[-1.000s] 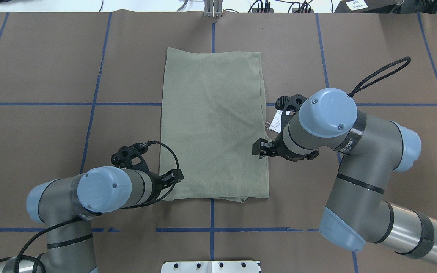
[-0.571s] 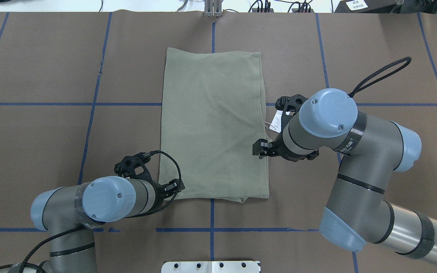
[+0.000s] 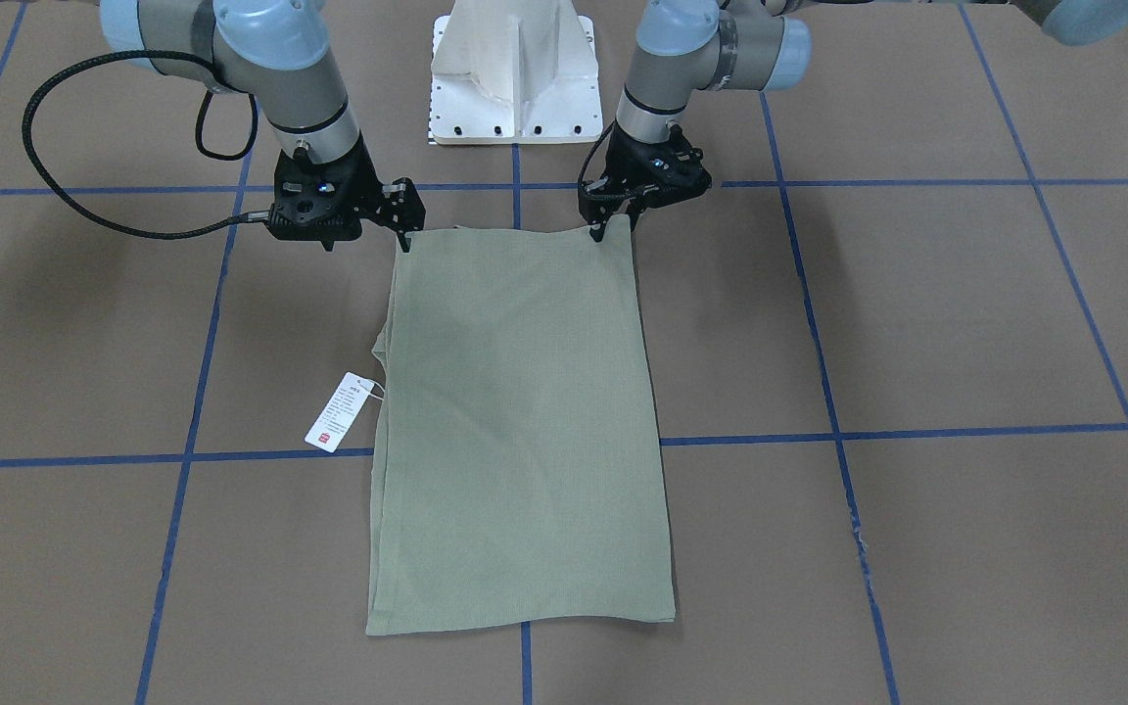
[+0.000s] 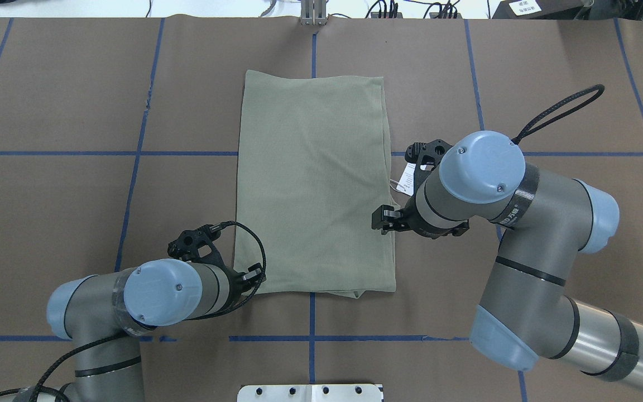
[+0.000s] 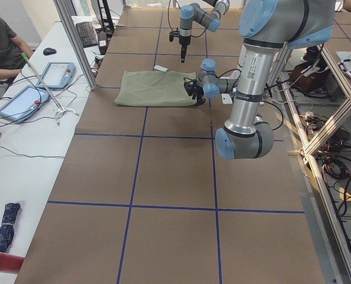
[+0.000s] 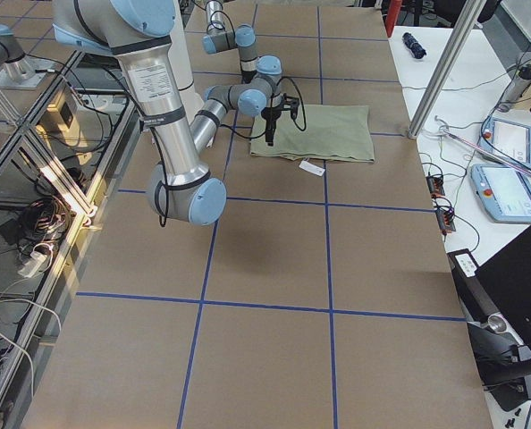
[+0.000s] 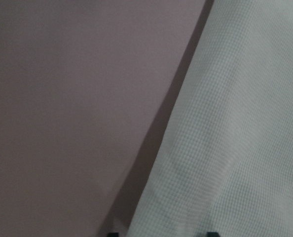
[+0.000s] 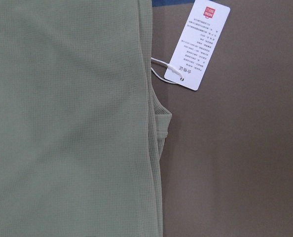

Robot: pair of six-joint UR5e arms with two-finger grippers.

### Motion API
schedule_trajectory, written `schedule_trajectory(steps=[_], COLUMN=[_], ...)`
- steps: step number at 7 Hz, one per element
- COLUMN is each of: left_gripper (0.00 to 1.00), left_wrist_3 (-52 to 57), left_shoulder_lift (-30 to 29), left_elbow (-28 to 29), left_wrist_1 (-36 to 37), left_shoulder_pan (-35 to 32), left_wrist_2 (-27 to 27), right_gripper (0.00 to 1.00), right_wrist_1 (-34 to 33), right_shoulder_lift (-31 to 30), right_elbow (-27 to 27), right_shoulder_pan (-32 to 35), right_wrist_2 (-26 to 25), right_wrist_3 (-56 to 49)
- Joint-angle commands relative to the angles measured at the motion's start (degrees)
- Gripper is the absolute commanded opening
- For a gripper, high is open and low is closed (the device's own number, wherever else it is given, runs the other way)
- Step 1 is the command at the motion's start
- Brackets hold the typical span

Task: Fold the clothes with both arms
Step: 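Grasp the near end corners of the shirt with both grippers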

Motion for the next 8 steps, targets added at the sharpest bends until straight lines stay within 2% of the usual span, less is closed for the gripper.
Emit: schedule_trajectory(steps=[1, 2, 3, 6, 8], left_gripper=[0.45, 0.37, 0.01, 0.00, 0.00], left_wrist_3=[0.0, 0.0, 0.0, 0.9, 0.9], left_shoulder_lift=[0.0, 0.0, 0.2, -0.4, -0.5], left_elbow=[0.0, -0.1, -0.3, -2.1, -3.2], left_wrist_1=[0.6, 0.6, 0.6, 3.2, 3.2], left_shoulder_pan=[-0.2, -0.3, -0.1, 0.5, 1.2], left_wrist_2=[0.0, 0.0, 0.1, 0.1, -0.2], right_gripper=[1.00, 1.00, 1.00, 1.00, 1.00], right_wrist_1=[0.0, 0.0, 0.0, 0.3, 0.5], right_shoulder_lift=[0.0, 0.0, 0.1, 0.3, 0.3], right_elbow=[0.0, 0.0, 0.0, 0.4, 1.7], right_shoulder_pan=[-0.1, -0.2, -0.2, -2.4, -7.8], right_wrist_2=[0.0, -0.1, -0.4, -1.7, -6.4], right_wrist_3=[0.0, 0.0, 0.0, 4.5, 12.4])
